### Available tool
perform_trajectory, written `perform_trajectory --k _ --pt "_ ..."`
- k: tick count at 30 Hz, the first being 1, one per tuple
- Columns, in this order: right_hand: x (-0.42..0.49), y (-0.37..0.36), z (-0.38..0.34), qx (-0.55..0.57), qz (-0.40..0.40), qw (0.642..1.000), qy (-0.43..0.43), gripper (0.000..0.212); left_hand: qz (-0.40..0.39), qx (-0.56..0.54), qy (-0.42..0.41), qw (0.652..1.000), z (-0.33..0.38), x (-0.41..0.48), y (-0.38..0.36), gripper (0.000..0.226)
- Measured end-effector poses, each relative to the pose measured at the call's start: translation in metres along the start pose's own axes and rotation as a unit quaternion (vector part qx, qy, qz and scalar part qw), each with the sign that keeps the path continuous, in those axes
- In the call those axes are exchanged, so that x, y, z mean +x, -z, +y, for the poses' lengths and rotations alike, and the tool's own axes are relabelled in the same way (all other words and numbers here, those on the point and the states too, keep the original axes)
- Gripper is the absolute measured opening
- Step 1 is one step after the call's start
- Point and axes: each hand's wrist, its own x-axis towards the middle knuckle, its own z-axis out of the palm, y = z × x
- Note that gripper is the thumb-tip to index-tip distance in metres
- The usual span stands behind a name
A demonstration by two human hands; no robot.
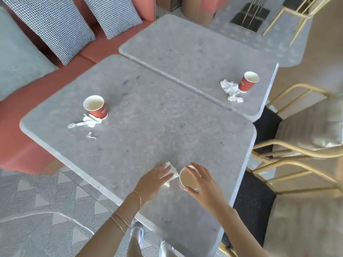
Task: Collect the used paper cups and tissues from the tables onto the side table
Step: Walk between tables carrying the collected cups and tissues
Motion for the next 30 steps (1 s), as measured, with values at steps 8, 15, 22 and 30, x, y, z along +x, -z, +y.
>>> perform_trajectory --k 8,15,22,30 --pt "0.003 -0.009 -0.003 0.016 0.023 1.000 0.006 0.064 0.077 -0.072 0.039 0.994 0.002 -0.023 -0.001 0.060" --pt "0.005 -0.028 -0.028 0.030 0.044 0.999 -0.009 0.067 0.086 -0.153 0.053 0.983 -0.015 -0.060 -0.004 0.036" --pt "0.022 -0.051 -0.077 0.031 0.072 0.996 -0.050 0.068 0.057 -0.196 0.024 0.979 -0.080 -0.090 0.008 0.037" --pt "0.059 -0.070 -0.155 0.039 0.096 0.990 -0.097 0.068 0.119 -0.142 0.021 0.982 -0.197 -0.123 0.078 0.045"
